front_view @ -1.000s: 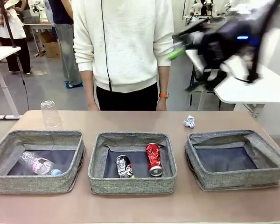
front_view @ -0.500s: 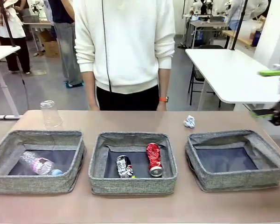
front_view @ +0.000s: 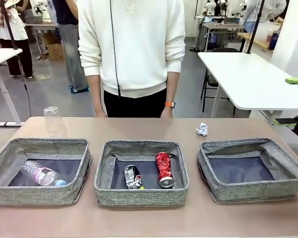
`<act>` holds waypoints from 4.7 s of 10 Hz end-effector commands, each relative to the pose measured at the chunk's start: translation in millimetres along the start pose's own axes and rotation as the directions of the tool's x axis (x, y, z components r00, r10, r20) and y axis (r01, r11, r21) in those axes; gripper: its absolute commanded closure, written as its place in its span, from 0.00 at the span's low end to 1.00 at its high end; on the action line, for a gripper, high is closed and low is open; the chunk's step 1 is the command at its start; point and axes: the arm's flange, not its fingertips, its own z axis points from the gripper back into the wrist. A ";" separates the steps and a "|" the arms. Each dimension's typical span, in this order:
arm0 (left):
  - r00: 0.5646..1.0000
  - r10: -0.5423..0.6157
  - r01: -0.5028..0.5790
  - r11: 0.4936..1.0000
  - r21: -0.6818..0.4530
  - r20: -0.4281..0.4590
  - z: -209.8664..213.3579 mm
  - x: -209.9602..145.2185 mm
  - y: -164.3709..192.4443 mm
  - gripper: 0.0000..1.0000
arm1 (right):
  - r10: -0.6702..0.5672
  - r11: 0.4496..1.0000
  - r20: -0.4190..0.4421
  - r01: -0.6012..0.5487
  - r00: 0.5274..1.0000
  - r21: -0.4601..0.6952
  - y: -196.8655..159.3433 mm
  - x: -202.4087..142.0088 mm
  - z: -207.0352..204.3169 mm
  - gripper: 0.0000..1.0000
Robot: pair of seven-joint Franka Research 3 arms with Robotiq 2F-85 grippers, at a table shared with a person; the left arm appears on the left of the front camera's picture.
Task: Sort the waste into the appropriate baskets.
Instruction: Place the picked waste into the Fabric basket indicated by the person, then pick up the waste item pointed out by the person.
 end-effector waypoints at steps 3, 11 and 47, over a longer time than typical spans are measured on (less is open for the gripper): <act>1.000 -0.012 0.012 1.000 -0.006 -0.002 1.3 -0.2 0.9 0.00 | 0.004 1.000 0.003 -0.005 1.000 0.014 7.2 -2.6 0.9 0.00; 1.000 -0.012 0.012 1.000 -0.006 -0.002 1.3 -0.2 0.9 0.00 | 0.004 1.000 0.003 -0.005 1.000 0.014 7.2 -2.6 0.9 0.00; 0.149 -0.952 0.864 0.258 0.432 0.269 -80.3 155.9 28.5 0.00 | 0.004 1.000 0.003 -0.005 1.000 0.014 7.2 -2.6 0.9 0.00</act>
